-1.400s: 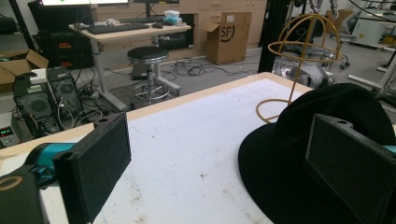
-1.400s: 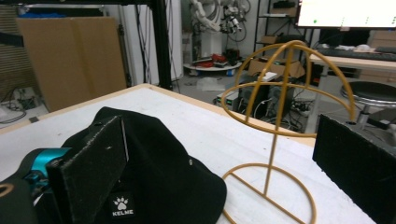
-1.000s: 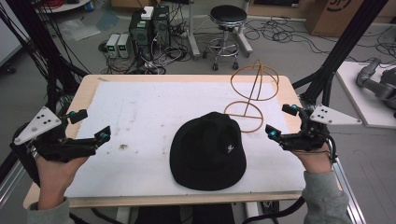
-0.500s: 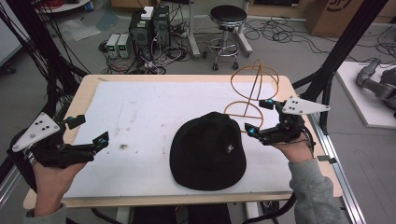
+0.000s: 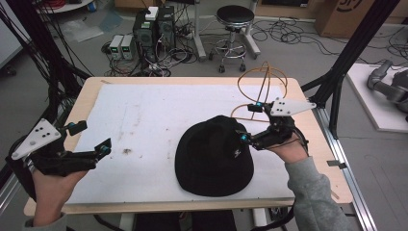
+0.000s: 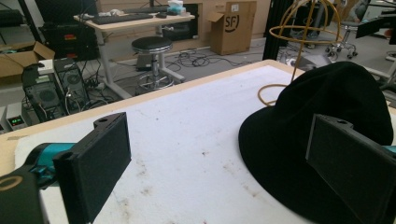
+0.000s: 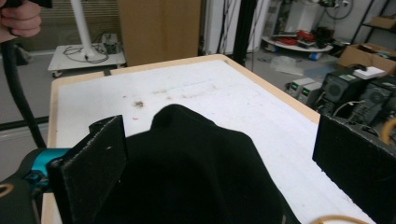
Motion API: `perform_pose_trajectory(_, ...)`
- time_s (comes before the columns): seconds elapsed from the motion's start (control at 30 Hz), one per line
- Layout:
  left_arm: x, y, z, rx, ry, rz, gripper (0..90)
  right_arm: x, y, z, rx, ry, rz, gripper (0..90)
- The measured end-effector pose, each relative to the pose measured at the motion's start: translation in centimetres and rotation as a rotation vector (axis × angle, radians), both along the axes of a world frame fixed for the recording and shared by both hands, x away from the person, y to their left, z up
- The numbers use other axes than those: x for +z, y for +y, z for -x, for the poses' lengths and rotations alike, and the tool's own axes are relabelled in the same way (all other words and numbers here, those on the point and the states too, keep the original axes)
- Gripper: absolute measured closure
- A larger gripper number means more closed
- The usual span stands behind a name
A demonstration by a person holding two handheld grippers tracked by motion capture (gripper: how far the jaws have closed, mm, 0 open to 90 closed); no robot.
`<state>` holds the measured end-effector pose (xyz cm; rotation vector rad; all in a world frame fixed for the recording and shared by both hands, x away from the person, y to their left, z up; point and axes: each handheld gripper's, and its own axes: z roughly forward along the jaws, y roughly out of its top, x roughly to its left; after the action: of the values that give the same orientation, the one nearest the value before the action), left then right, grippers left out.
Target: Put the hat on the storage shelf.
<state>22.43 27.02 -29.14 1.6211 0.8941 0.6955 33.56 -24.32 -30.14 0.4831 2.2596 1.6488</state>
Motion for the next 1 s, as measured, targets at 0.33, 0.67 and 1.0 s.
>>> perform_pose_trajectory(0.33, -0.1, 0.0, 0.3, 0.002, 0.006, -0.006, 6.8, -0.3, 2.4, -0.9, 0.075, 0.017, 0.034, 4.4)
perform_pose_trajectory(0.67, -0.1, 0.5, 1.0, 0.015, 0.004, -0.008, 6.8, -0.8, 4.4, -1.9, 0.114, 0.036, 0.047, 7.7)
perform_pose_trajectory(1.0, -0.2, 0.4, 1.3, 0.012, 0.006, -0.013, 6.8, -1.3, 4.9, -2.1, 0.129, 0.030, 0.083, 23.5)
